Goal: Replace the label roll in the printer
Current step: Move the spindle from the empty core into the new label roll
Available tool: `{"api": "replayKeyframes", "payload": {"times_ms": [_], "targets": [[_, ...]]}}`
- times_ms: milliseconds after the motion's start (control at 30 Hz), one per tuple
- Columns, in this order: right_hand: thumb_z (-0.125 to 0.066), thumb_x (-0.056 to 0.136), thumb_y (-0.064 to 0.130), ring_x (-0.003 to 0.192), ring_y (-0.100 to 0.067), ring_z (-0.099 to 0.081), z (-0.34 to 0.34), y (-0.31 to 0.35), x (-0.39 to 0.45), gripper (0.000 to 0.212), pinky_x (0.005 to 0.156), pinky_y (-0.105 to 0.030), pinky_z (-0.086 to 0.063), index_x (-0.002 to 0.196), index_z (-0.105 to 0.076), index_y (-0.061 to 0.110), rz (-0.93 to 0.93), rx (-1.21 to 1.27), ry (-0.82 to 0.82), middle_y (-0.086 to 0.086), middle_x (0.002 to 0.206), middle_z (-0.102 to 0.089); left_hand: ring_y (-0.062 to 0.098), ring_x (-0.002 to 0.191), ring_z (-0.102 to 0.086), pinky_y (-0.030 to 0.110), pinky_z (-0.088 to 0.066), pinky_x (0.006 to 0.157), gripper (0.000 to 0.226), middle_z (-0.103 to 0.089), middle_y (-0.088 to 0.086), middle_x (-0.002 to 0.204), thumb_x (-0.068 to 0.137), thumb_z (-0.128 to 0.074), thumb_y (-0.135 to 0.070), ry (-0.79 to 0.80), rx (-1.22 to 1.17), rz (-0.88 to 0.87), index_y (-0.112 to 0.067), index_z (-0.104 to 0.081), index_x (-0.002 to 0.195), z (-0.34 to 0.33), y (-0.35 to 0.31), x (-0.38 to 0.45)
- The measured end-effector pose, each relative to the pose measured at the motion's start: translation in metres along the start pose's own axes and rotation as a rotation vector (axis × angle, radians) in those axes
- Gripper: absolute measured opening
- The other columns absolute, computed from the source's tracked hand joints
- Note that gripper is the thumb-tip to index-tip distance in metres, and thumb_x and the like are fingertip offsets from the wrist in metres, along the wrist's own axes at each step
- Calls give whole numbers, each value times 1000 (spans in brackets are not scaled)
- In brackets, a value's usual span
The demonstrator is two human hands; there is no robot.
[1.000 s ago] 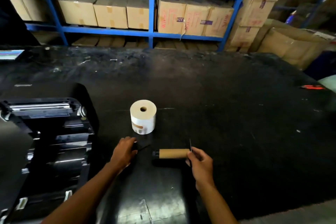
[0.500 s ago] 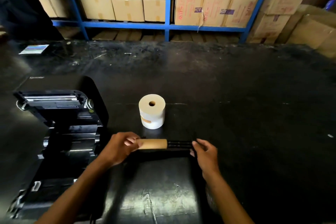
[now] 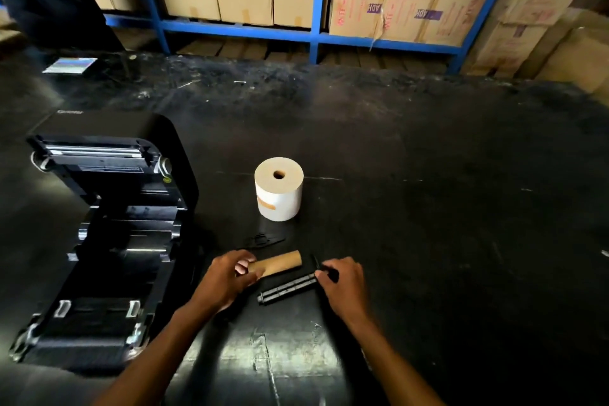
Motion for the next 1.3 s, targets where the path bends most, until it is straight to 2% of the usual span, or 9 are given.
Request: {"api": "replayKeyframes", "payload": {"times_ms": [200,300,400,600,767,967,1067,1200,1300], "targets": [[-71,80,26,107,-24,-58,34,44,37,35,93,-32,-46,112,-65,11,91,176,-3,-10,111,-62,11,73,-65,9,-46,65,14,-69,0,79,89,-63,-27,-137,-125,71,-14,-71,90,18,-12,29],[-70,80,28,119,-21,-52,43,94,64,44,98,-23,-37,121,-60,15,268,143,3,-9,127,-55,24,96,-63,31,-47,79,27,-65,8,99,97,-45,-39,-146,-457,262,-19,-64,97,20,-21,54],[-67,80,36,139,-28,-29,26,133,90,57,112,-34,-28,132,-49,23,368,11,91,-14,152,-29,27,121,-52,38,-43,92,56,-56,5,122,97,-29,-54,-62,-679,439,-17,-47,135,6,-26,75],[-62,79,52,139,-37,-22,-22,146,120,67,107,-45,-32,136,-38,25,292,-297,182,-18,158,0,19,125,-49,38,-39,96,69,-55,1,136,91,-19,-67,7,-678,488,-23,-49,135,1,-37,85],[-68,75,47,121,-33,-47,-13,149,128,60,95,-37,-43,127,-52,23,247,-178,133,-7,149,-24,21,128,-47,37,-38,97,66,-53,3,141,93,-22,-63,-13,-668,524,-23,-48,138,7,-41,75],[-74,75,38,84,-13,-69,18,116,104,29,70,-31,-58,95,-72,18,-152,672,218,-4,95,-74,20,97,-64,32,-45,84,56,-72,7,111,87,-45,-62,-170,-852,531,-17,-66,115,24,-62,56],[-74,74,41,95,-17,-68,22,110,81,35,74,-33,-56,102,-70,20,-227,812,251,0,99,-73,18,66,-74,20,-54,48,55,-79,1,80,80,-48,-69,-98,-993,513,-22,-73,96,22,-85,42],[-72,77,37,88,-14,-72,33,115,47,21,70,-29,-57,93,-71,23,-176,895,245,2,94,-76,31,98,-67,43,-54,75,49,-72,12,109,82,-57,-60,-90,-1104,507,-22,-63,113,16,-102,27],[-71,80,32,89,-6,-70,52,118,30,21,68,-20,-56,98,-71,22,-48,830,151,3,104,-74,28,86,-70,47,-55,79,39,-75,10,96,83,-65,-45,-97,-1132,477,-14,-66,107,14,-111,15]]}}
Point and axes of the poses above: each hand's wrist, its own x-axis towards the middle knuckle, its own z-axis out of the back of the hand, y = z × x, the point moved 7 cm from there along x, towards the middle knuckle
